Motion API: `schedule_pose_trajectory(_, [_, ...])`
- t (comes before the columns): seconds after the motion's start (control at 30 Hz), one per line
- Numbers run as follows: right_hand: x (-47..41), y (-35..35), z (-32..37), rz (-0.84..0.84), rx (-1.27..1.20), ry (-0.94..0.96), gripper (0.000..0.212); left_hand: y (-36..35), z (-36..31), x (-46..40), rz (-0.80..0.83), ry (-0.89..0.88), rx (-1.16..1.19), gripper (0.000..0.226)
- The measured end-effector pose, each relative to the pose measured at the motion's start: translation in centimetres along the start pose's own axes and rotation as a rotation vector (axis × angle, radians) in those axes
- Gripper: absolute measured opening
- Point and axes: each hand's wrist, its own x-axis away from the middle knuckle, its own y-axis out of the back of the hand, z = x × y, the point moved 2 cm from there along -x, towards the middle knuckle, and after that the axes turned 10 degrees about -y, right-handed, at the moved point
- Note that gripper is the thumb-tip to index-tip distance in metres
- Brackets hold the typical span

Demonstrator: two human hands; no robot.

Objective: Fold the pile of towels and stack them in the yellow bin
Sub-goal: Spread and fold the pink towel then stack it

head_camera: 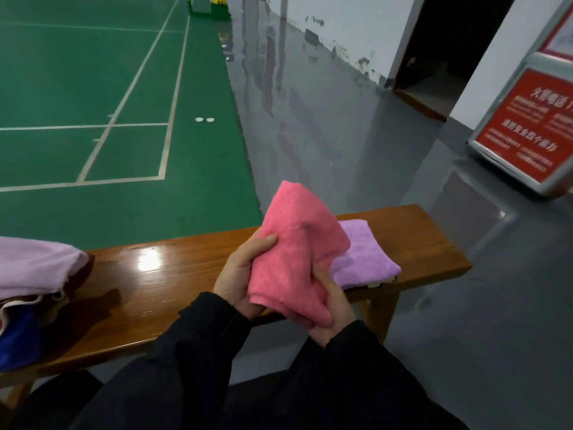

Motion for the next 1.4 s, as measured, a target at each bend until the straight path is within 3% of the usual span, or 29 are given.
schedule_pose_trajectory(0.1, [1.4,1.2,4.7,-0.184,0.201,0.297,0.045,0.5,1.8,-0.7,-0.112,-0.033,0.139,0.027])
schedule_pose_trajectory(0.2, [2.5,2.6,10.3,-0.358,0.491,0.506,0.032,0.2,4.2,-2.1,-0.097,0.000,-0.011,0.035])
schedule_pose_trajectory(0.3, [2.6,3.6,15.0,-0.436,0.644,0.616,0.026,-1.2,6.1,-4.2,-0.052,-0.035,-0.268,0.058])
schedule_pose_trajectory(0.37, [2.7,3.7,17.9,-0.467,0.645,0.676,0.029,-2.8,6.4,-5.8,-0.059,-0.093,-0.333,0.087])
schedule_pose_trajectory(0.5, [1.1,5.1,21.7,-0.491,0.673,0.669,0.021,-3.8,7.9,-8.6,-0.050,-0.117,-0.381,0.094])
schedule_pose_trajectory(0.6, [-0.7,7.5,21.1,-0.736,1.077,0.509,0.058,-1.5,9.2,-8.6,-0.168,-0.138,-0.889,0.090])
schedule_pose_trajectory(0.67, [-0.9,8.4,19.3,-0.847,1.406,0.497,0.067,0.1,10.1,-8.6,-0.125,-0.274,-1.312,0.070])
schedule_pose_trajectory(0.73, [-1.1,8.4,17.3,-0.746,1.618,0.577,0.053,0.9,10.9,-8.7,0.060,-0.369,-1.628,0.051])
schedule_pose_trajectory(0.83, [-1.4,7.9,15.0,-0.620,1.841,0.552,0.039,1.9,11.7,-8.9,0.162,-0.241,-1.767,0.046])
schedule_pose_trajectory(0.97, [-0.9,4.8,14.4,-0.655,1.774,0.759,0.026,1.3,9.5,-8.5,0.117,-0.389,-1.661,0.035])
schedule_pose_trajectory(1.03, [-0.8,2.4,13.5,-0.594,1.765,0.787,0.021,0.5,7.7,-8.0,0.058,-0.471,-1.557,0.026])
schedule_pose_trajectory(1.2, [-1.6,-4.7,8.3,-0.355,1.649,0.854,0.015,2.5,1.8,-4.2,-0.148,-0.535,-1.342,0.027])
schedule_pose_trajectory(1.3, [-2.8,-9.3,4.9,-0.217,1.645,0.851,0.013,5.2,-2.8,-0.8,-0.234,-0.519,-1.348,0.027])
schedule_pose_trajectory(1.4, [-4.3,-14.4,0.3,-0.047,1.677,0.800,0.011,8.6,-8.3,2.9,-0.334,-0.510,-1.496,0.022])
